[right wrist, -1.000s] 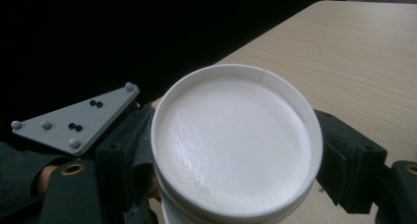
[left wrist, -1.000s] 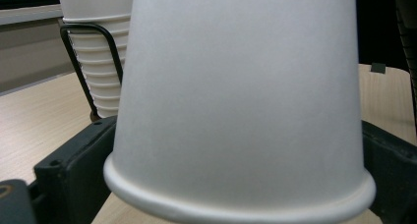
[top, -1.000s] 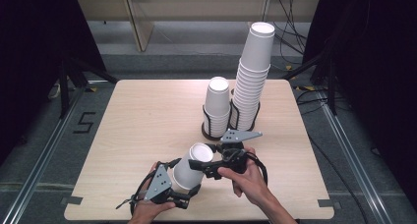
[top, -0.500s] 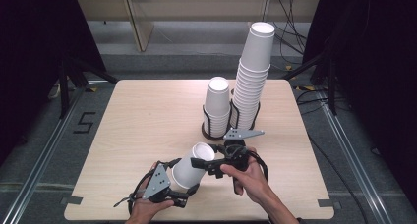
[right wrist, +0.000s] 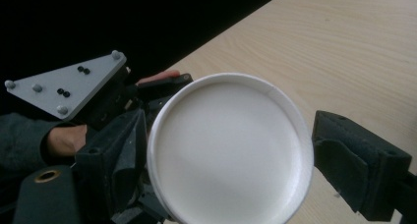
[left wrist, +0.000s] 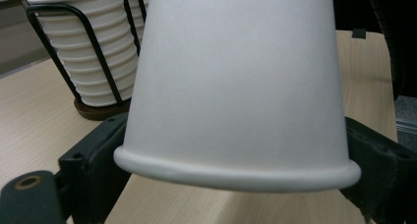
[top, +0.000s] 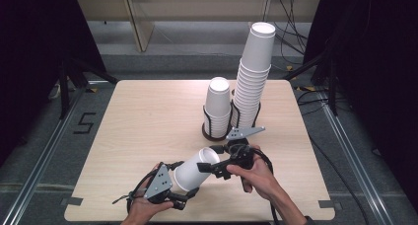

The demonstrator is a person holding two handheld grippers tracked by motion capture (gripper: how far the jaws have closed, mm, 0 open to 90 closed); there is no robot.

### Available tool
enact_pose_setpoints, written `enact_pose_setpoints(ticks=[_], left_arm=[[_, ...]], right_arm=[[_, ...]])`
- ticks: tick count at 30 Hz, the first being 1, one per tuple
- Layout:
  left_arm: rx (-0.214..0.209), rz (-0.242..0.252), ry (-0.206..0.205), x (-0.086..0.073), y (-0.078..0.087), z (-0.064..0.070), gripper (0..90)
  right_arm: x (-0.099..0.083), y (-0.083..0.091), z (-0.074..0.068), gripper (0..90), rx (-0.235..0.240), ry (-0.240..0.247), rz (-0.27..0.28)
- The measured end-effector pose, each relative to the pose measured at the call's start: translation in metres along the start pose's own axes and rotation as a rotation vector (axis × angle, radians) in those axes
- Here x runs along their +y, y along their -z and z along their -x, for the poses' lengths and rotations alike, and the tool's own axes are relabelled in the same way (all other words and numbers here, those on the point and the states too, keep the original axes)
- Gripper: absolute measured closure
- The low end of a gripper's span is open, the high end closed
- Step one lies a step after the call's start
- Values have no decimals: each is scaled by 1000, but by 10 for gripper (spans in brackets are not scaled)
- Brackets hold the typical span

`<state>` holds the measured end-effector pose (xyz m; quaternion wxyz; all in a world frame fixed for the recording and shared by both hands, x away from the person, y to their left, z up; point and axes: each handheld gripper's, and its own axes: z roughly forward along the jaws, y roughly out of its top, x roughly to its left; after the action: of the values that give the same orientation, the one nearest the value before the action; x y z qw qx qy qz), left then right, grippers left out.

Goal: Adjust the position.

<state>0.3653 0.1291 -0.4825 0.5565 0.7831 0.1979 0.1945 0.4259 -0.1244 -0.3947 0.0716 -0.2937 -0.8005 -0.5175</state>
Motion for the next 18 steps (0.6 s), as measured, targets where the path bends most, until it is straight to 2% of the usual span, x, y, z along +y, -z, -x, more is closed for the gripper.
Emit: enact_pose_setpoints(ticks=[1,3,4,5,6,8,10,15,16,18], left_arm=[[-2,-14,0,0,0,0,96],[-7,-24,0,0,-1,0,96],[-11,-26,2,-1,-2,0,95],[-9,-43,-1,-1,-1,0,95],[-13,-53,-5,-1,-1,-1,95],[-15,-71,-16,0,0,-1,96],[-35,-78,-18,0,-2,-2,96],[-63,-151,-43,0,-1,-1,101],[-63,-151,-47,0,-2,0,102],[-79,-179,-58,0,-3,1,103]], right_arm=[[0,-1,1,160,17,11,-4],[0,0,1,159,-16,28,-15],[0,-1,3,158,-20,53,-13],[0,0,2,158,-32,53,-14],[1,2,2,158,-52,87,-19],[2,3,1,157,-59,114,-39],[2,3,-1,159,-72,142,-56],[3,5,-8,162,-107,199,-116],[3,5,-9,164,-109,211,-126],[3,4,-10,167,-111,264,-150]])
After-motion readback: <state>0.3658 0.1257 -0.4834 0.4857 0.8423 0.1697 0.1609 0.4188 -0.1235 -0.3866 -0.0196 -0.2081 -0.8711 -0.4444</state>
